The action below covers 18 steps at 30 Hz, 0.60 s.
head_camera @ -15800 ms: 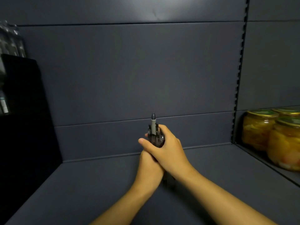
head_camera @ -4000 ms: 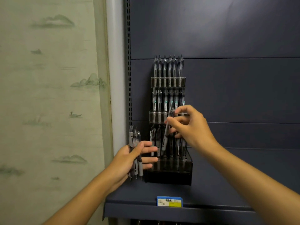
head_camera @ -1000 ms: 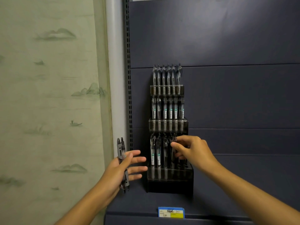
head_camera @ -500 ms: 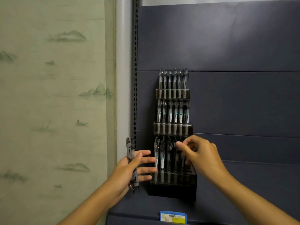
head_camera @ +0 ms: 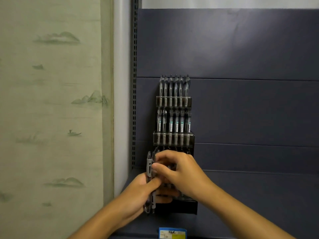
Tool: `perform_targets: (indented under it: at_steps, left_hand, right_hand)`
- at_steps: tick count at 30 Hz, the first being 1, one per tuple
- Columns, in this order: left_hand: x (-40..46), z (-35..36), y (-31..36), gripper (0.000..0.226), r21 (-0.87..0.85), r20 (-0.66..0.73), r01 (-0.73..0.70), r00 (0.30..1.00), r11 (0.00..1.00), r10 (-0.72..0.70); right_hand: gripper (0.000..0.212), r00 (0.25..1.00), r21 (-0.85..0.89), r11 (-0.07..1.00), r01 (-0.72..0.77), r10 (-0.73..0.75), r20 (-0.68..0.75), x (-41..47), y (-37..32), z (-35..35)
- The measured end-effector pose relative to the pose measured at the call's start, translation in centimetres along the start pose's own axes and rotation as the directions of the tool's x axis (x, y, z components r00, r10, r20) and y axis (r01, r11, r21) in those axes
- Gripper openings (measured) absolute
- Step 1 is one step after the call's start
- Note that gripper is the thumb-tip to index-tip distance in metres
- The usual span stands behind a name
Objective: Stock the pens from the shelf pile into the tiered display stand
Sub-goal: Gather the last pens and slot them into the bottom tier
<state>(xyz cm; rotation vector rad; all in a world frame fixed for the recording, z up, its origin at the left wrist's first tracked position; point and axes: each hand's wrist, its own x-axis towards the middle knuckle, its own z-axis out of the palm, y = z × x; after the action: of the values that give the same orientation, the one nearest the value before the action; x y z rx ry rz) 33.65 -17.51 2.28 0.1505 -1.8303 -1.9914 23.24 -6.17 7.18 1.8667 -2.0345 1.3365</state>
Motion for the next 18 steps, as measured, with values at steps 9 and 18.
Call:
perform_targets:
  at_steps: [9, 18]
  left_hand:
    - [0.6, -2.5, 0.5, 0.044, -0.011, -0.096, -0.055, 0.994, 0.998, 0.054]
    - [-0.2, -5.1, 0.5, 0.03, -0.048, -0.297, -0.022, 0.955, 0.999, 0.007]
  right_hand:
    - [0.011, 0.939, 0.17, 0.985, 0.007, 0.052, -0.339, 1.2, 0.6, -3.7]
    - [0.01, 0.9, 0.098, 0.977, -0.189, 0.212, -0.381, 0.9, 4.6, -5.6]
